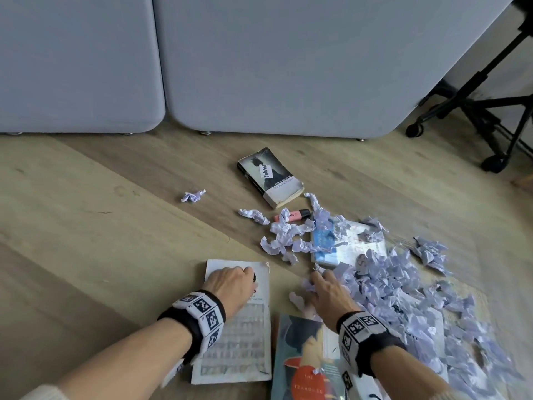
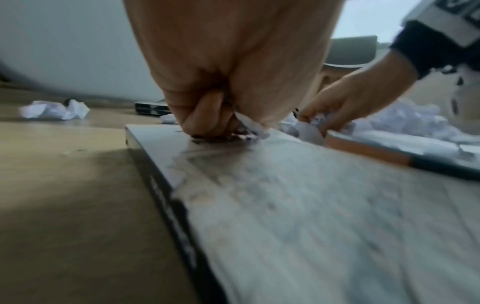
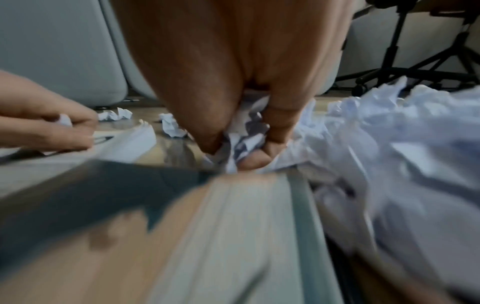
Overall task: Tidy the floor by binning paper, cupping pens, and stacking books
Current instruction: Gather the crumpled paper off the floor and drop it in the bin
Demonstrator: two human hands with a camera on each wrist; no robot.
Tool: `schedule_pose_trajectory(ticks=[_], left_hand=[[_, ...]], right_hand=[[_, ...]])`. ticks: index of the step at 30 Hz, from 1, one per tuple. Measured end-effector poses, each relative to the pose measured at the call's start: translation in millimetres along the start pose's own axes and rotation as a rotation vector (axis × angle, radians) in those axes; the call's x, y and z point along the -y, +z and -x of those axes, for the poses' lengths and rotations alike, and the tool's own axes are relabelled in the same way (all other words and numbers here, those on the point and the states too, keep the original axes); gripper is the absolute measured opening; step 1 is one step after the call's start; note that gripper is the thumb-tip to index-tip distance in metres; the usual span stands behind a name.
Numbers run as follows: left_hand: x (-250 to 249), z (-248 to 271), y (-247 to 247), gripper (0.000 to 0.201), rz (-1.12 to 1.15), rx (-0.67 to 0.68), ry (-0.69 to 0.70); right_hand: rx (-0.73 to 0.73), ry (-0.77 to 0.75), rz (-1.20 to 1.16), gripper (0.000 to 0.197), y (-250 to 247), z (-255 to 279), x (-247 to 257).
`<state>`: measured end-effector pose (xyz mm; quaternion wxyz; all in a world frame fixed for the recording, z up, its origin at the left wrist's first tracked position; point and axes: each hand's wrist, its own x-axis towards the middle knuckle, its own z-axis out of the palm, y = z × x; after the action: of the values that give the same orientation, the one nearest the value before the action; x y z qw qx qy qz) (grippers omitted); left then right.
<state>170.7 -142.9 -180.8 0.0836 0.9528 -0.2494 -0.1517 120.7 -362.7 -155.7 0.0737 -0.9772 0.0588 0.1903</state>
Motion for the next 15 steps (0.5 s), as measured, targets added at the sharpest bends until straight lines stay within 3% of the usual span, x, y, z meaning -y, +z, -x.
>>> schedule_pose_trajectory(ticks=[4, 6, 9, 12, 15], left_hand=[[42, -19, -34, 0.044, 0.118, -0.174, -0.175], [72, -33, -45, 0.035, 0.172, -0.264, -0.267], [109, -46, -44, 0.02, 0.309, -0.386, -0.411], [123, -50, -26, 0.011, 0.369, -0.422, -0.478], [130, -58, -10, 0.048, 0.468, -0.52, -0.385]], right_hand=[[-0.033, -0.178, 0.079, 0.025, -45, -10, 5], [-0.062, -0.216, 0.096, 0.03, -70, -23, 13], [-0.187, -0.16, 0.116, 0.042, -83, -62, 32], [-0.116, -0.031, 0.084, 0.075, -60, -97, 56], [-0.057, 0.053, 0.131, 0.085, -27, -114, 75]])
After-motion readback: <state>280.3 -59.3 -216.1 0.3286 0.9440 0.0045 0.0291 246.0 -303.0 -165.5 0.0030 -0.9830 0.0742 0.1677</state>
